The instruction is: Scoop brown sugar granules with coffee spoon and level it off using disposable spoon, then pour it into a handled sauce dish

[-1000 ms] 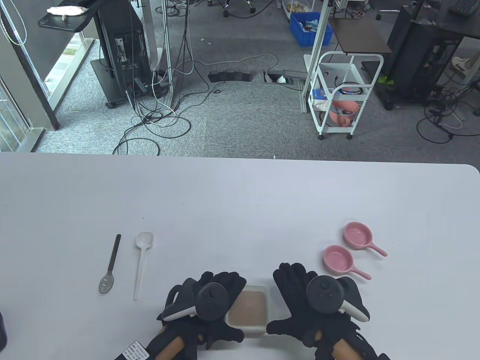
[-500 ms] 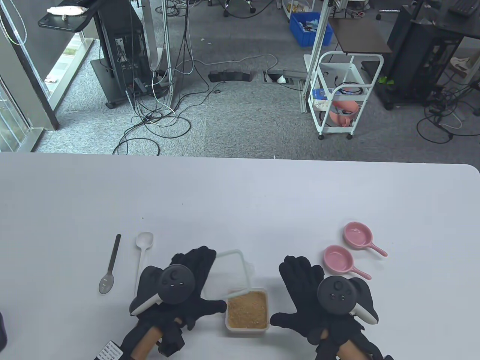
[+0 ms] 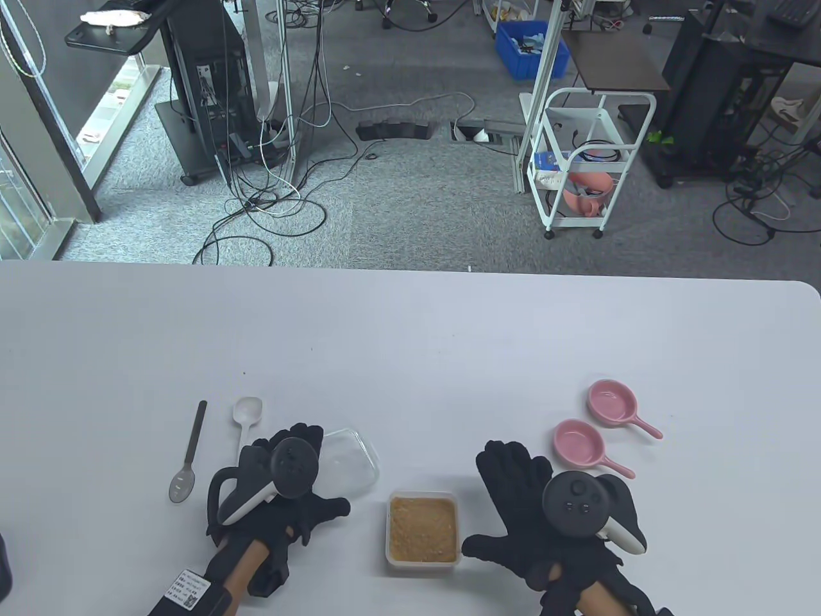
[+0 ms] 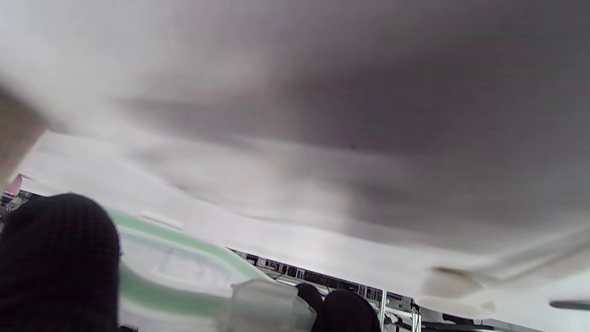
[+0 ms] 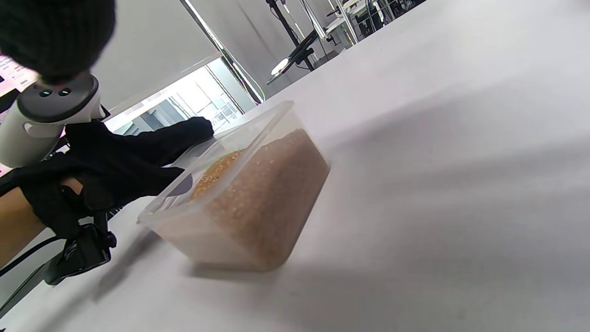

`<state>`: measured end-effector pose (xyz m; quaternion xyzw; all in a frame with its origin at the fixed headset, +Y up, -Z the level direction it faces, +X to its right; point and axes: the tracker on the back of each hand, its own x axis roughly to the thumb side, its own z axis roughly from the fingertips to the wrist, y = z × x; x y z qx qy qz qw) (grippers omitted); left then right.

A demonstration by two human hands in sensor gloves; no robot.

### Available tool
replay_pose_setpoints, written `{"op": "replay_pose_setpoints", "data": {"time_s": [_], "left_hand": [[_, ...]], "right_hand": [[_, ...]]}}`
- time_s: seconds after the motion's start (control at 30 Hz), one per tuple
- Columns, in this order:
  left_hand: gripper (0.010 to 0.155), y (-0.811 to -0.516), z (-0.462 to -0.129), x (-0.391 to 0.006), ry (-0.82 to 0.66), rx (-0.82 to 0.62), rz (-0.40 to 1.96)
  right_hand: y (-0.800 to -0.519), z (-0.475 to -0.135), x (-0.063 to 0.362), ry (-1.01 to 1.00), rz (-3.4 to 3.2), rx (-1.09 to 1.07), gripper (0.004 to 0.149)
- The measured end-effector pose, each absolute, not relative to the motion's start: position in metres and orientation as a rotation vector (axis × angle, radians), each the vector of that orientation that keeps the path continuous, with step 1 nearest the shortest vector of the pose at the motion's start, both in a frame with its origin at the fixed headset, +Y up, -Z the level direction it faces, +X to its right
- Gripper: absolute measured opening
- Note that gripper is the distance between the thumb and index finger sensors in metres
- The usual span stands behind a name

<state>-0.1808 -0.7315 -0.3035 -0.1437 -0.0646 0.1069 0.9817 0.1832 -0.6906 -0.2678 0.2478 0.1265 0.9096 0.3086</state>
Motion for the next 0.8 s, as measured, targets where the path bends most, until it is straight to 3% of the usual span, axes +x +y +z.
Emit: {"op": "replay_pose_setpoints", "data": {"time_s": [0.4, 0.8], "left_hand": [[0.112, -0.752, -0.306, -0.171, -0.127, -0.382, 0.114], [0.111, -0.751, -0.304, -0.170, -0.132, -0.389, 0.119]], "right_hand": [[-0.692, -0.268, 0.182, 0.350, 2.405, 0.665, 0.100], [-0.693, -0.267, 0.180, 0.378, 2.407, 0.666, 0.100]]}}
